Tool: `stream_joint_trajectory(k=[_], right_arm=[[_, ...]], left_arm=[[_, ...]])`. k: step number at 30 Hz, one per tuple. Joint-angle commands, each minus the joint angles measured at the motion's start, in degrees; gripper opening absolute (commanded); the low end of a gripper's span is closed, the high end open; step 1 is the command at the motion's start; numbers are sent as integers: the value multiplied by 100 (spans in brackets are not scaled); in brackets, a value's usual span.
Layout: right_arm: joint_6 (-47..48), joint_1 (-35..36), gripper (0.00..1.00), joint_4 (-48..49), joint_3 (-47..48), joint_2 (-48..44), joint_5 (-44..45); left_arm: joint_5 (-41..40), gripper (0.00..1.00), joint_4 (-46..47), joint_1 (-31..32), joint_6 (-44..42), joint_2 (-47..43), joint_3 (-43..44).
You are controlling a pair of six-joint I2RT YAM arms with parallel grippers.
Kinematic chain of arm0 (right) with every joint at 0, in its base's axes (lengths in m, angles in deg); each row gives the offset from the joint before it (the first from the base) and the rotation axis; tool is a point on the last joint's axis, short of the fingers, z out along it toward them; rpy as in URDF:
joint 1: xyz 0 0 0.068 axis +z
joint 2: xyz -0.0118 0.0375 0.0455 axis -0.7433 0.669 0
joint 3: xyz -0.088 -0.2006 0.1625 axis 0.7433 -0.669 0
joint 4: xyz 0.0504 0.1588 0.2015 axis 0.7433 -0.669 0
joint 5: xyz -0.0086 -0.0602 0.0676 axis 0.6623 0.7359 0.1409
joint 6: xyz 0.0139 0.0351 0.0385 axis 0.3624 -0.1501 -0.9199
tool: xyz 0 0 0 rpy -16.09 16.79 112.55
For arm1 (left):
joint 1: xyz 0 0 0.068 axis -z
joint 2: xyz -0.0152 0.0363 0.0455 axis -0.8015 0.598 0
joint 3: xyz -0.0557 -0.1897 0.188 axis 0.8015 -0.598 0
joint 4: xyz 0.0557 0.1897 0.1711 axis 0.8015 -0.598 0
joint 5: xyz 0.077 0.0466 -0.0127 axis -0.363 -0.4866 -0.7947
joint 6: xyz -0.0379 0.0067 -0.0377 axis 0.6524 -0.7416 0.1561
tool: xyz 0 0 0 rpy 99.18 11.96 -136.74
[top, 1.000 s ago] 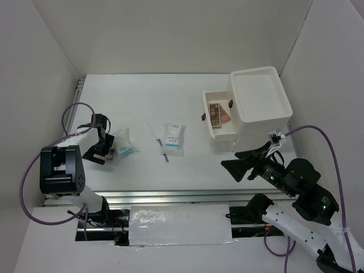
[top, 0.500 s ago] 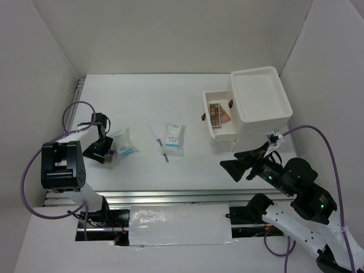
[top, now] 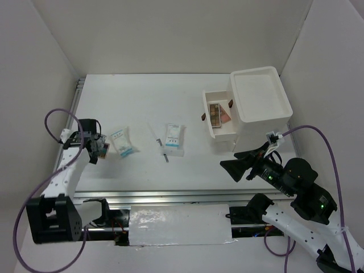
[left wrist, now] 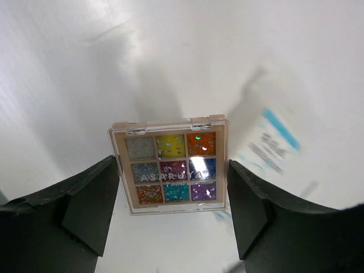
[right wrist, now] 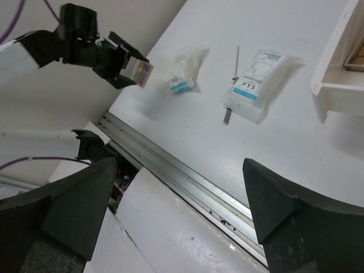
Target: Organize the makeup
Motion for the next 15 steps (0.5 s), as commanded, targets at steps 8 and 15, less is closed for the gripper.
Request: stream_joint_trajectory(k=[8, 15], right_arm=[[27, 41, 100, 58, 574, 5, 635], [-78, 41, 100, -347, 1164, -13, 768]], left_arm=[[-228, 24, 1771, 3201, -1393, -635, 1496], [-299, 24, 1763, 5044, -2529, 2880, 5619]])
